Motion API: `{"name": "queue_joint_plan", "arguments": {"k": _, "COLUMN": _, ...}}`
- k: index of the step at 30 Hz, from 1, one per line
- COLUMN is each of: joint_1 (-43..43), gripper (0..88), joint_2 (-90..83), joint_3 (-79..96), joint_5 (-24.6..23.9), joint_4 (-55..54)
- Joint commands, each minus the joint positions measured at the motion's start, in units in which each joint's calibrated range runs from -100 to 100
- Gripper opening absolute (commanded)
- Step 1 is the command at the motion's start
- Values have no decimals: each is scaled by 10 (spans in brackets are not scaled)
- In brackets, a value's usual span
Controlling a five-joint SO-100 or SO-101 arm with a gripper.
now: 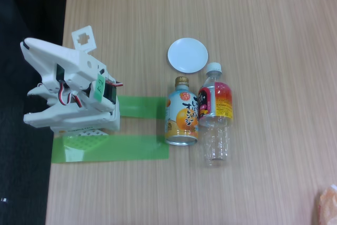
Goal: Pick up the plastic bottle and stand it up on the white place
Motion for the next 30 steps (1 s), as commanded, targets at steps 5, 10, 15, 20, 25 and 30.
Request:
{"name": "queue_joint_plan", "arguments": {"k": 5, "joint_1": 3, "gripper": 15, "joint_2": 2, "joint_3": 3, "joint_5": 3, "joint_4": -14}}
{"name": "queue_joint_plan", "arguments": {"k": 10, "joint_1": 3, "gripper": 15, "joint_2": 2, "joint_3": 3, "joint_5": 3, "joint_4": -14}}
{"name": "queue_joint_plan", "arguments": {"k": 15, "joint_1": 3, "gripper": 15, "joint_2": 2, "joint_3": 3, "joint_5": 3, "joint_4": -14}}
{"name": "queue_joint_plan", "arguments": {"k": 20, "joint_1": 3, "gripper": 12, "joint_2": 2, "joint_3": 3, "joint_5": 3, "joint_4": -14}}
{"name": "queue_joint_plan", "arguments": {"k": 25, "joint_1": 3, "gripper": 11, "joint_2": 2, "joint_3": 3, "joint_5": 3, "joint_4": -13}}
{"name": "queue_joint_plan", "arguments": {"k": 30, "joint_1": 3, "gripper": 11, "joint_2": 2, "joint_3": 3, "joint_5": 3, "joint_4": -10}}
